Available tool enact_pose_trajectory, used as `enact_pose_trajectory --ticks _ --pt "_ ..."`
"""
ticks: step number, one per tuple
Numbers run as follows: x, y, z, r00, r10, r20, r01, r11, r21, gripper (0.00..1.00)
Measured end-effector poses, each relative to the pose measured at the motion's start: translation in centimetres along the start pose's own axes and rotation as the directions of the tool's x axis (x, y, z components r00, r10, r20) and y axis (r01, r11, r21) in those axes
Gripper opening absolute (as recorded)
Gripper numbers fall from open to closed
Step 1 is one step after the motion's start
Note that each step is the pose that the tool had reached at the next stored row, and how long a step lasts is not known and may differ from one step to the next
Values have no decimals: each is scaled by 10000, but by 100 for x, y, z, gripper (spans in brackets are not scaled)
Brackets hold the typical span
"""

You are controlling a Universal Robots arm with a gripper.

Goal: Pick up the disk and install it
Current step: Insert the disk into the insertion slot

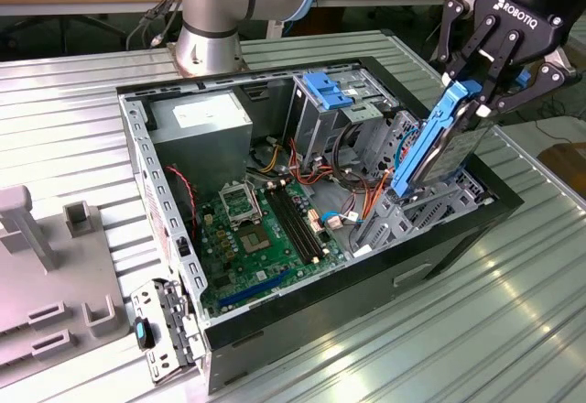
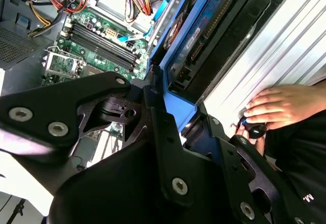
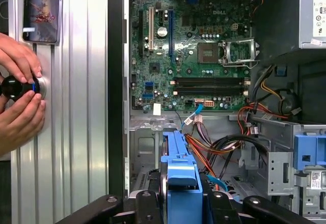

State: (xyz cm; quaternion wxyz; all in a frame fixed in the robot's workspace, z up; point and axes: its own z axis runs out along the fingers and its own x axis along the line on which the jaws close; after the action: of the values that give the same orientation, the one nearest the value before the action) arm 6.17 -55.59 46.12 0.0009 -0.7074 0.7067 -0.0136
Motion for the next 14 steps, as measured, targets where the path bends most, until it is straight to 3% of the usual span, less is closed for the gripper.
enact_pose_trajectory --ticks 14 --pt "-1 -3 63 9998 212 -4 -212 9998 -4 37"
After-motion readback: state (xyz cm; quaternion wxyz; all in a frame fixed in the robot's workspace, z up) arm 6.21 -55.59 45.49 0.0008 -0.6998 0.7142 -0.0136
